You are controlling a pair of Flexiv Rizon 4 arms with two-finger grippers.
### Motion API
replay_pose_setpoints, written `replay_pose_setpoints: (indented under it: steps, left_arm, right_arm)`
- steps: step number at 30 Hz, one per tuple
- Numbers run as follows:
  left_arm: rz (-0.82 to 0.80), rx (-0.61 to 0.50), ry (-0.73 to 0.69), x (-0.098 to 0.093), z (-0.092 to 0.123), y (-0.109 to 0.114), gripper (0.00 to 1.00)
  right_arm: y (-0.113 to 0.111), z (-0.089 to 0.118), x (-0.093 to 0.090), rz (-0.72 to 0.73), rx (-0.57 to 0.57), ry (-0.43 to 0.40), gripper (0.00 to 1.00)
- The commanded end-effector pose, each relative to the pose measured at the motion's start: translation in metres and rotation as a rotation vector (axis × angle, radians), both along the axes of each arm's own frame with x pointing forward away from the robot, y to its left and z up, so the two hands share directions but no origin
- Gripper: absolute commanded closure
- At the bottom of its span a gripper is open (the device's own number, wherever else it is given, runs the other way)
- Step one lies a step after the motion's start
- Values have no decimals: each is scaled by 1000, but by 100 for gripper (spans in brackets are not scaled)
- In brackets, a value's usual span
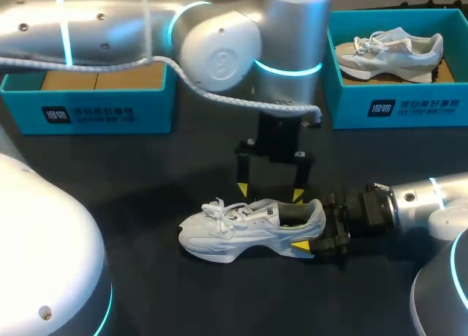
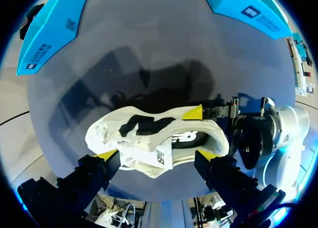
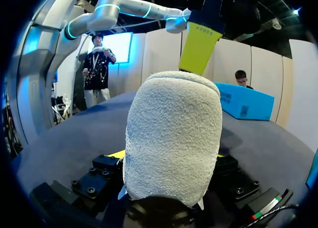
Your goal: Take the shoe out of the shoebox, open the shoe tongue, remove and reinsert the insole, then place the shoe into the shoebox
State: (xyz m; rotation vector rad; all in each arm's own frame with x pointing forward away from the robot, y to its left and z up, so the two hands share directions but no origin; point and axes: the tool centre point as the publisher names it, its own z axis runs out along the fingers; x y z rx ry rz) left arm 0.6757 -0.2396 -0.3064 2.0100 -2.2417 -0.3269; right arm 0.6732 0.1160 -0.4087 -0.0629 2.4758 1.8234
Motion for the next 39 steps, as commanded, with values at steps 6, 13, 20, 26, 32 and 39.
replay_pose_setpoints:
  steps: [6,13,20,26,32,39]
  left_arm:
    - [-7,159,-14,-11,-19,-4,0]
    - [7,218,10,-11,-25,1,0]
    - [23,286,0,-12,-34,7,2]
    - [15,354,-6,-17,-36,15,9]
    - [-1,377,13,-19,-32,22,13]
    - [-4,365,25,-22,-22,30,35]
  right_arm:
    - [2,0,-2,0,-5,1,100]
    - [2,0,-2,0,-5,1,100]
    - [2,0,-2,0,-5,1,100]
    - [2,0,-2,0,-5,1,100]
    - [2,0,-2,0,-5,1,100]
    - [2,0,-2,0,-5,1,100]
